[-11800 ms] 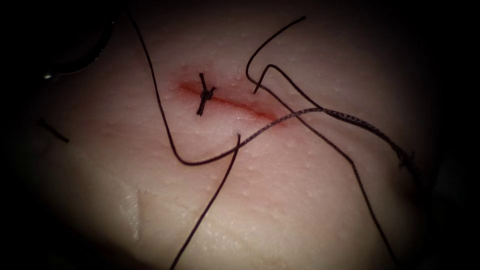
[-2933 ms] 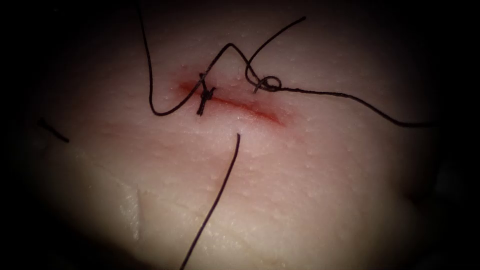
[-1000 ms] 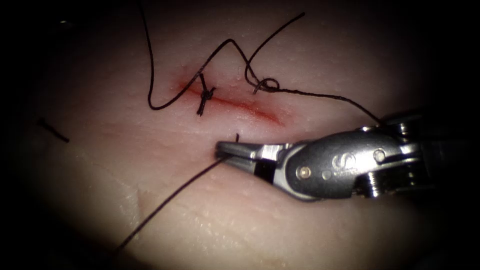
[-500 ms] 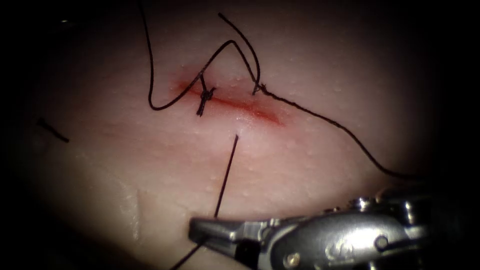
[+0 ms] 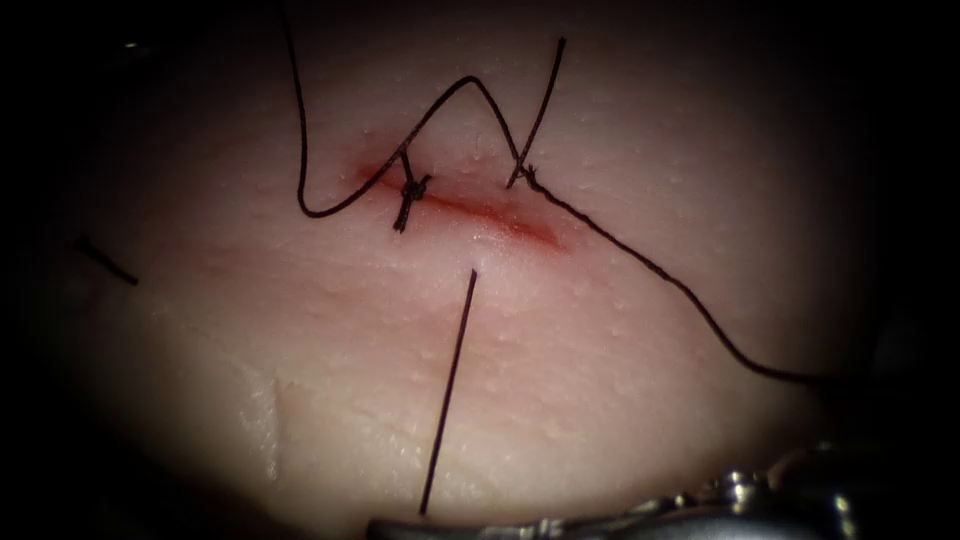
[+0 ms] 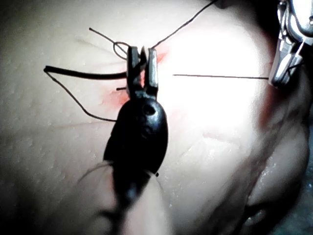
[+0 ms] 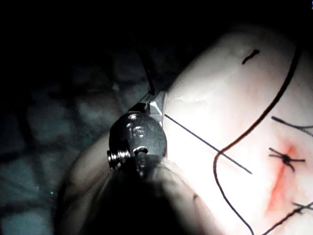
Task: Wound Closure
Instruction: Right end-effector grabs and pulls suture through until short tail remains on top side, then right hand pulls tail slightly longer
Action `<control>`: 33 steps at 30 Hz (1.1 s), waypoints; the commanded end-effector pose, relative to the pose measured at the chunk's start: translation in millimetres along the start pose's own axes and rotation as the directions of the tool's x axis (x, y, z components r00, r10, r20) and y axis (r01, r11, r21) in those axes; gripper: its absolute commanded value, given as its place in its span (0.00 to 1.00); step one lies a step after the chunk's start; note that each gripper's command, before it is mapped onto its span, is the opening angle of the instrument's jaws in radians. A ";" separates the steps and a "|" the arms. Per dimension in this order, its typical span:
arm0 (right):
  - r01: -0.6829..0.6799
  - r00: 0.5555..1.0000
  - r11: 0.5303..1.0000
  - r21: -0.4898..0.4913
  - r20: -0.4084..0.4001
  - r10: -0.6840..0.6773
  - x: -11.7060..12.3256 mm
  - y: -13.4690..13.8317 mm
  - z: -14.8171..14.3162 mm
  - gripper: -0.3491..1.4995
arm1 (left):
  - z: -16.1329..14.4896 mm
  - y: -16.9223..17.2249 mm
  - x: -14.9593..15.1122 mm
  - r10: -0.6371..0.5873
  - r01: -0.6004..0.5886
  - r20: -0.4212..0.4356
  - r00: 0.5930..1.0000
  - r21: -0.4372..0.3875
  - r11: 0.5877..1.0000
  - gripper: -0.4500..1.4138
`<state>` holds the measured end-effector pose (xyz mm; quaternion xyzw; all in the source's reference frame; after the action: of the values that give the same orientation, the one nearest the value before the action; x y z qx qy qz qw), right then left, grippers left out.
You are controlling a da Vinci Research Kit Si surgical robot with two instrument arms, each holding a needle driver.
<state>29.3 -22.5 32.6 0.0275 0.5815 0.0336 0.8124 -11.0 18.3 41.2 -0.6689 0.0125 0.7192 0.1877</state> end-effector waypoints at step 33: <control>-0.105 0.993 0.989 -0.108 0.041 0.110 1.6 1.7 -4.5 0.98 | 10.0 -6.4 -5.3 0.088 -0.092 0.097 0.991 0.032 0.995 0.00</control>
<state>25.0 -19.8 29.4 0.0160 0.5566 0.1069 0.8237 -18.2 26.6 48.9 -0.6262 0.0520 0.7596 0.1676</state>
